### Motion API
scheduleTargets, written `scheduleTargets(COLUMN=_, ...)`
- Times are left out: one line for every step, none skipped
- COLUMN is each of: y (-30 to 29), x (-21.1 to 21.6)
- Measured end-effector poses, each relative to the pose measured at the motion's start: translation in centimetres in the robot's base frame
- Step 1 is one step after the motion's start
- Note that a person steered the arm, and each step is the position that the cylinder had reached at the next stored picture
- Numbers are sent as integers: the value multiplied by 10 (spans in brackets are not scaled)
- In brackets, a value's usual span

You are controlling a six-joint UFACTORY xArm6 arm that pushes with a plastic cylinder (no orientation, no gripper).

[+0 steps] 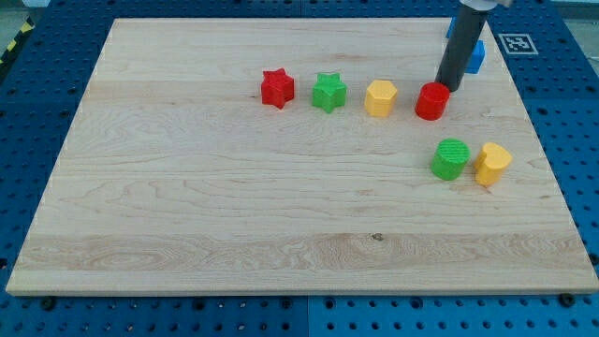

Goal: Place the red circle below the yellow hexagon

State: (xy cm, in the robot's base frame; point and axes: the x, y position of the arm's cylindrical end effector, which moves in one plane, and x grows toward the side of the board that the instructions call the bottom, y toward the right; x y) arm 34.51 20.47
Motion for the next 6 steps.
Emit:
scheduleTargets(y=11, x=-1)
scheduleTargets(y=13, x=1)
scheduleTargets(y=-2, x=3)
scheduleTargets(y=-21, x=13)
scheduleTargets(y=-25, x=45)
scheduleTargets(y=-25, x=54)
